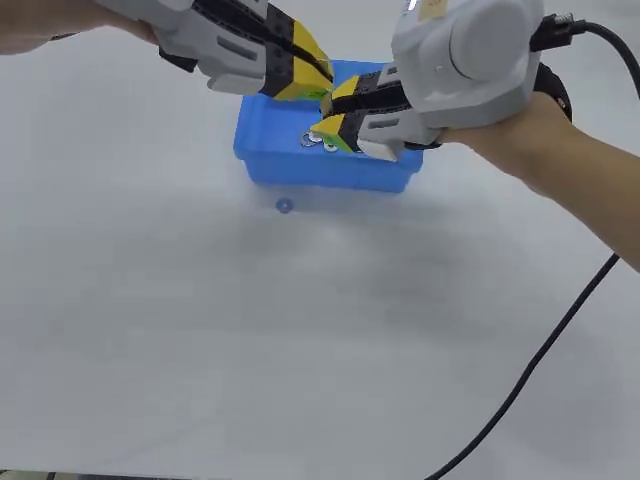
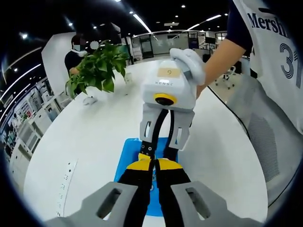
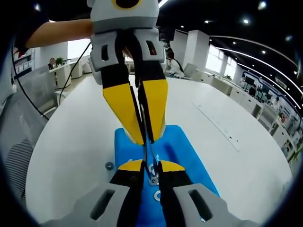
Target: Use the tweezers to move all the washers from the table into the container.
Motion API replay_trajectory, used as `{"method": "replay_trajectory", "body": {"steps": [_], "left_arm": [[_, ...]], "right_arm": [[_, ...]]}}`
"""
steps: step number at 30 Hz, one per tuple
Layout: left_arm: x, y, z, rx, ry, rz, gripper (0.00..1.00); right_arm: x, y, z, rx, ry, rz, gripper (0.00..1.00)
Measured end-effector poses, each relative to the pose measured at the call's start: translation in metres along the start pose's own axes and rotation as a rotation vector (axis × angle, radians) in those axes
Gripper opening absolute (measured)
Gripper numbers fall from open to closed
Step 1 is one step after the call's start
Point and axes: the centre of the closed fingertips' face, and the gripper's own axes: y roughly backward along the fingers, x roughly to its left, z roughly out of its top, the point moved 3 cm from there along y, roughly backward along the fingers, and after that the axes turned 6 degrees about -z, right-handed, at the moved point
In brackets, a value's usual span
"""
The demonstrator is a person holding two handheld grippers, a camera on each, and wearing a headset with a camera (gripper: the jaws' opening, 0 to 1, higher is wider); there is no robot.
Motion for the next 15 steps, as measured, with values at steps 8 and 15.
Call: {"method": "replay_trajectory", "body": {"steps": [8,15], "left_arm": [[-0.009,0.012,0.016,-0.003,-0.035,0.001,0.06],[-0.018,0.025,0.031,-0.001,-0.066,0.021,0.06]], "right_arm": [[0.010,0.009,0.013,-0.010,0.052,-0.001,0.12],[0.014,0.023,0.029,-0.031,0.069,-0.018,0.12]]}}
